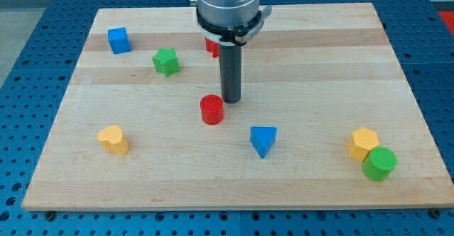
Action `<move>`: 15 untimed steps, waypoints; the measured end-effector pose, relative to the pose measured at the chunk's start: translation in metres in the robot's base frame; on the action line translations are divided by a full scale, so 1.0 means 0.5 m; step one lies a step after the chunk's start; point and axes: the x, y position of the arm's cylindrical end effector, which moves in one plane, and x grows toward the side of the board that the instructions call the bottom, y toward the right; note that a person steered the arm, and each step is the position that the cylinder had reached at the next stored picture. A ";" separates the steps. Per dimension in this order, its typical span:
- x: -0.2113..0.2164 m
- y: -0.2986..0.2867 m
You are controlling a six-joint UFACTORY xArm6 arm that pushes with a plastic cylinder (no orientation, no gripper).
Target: Point at the red circle
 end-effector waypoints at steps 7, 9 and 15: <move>0.053 -0.191; 0.054 -0.190; 0.024 -0.158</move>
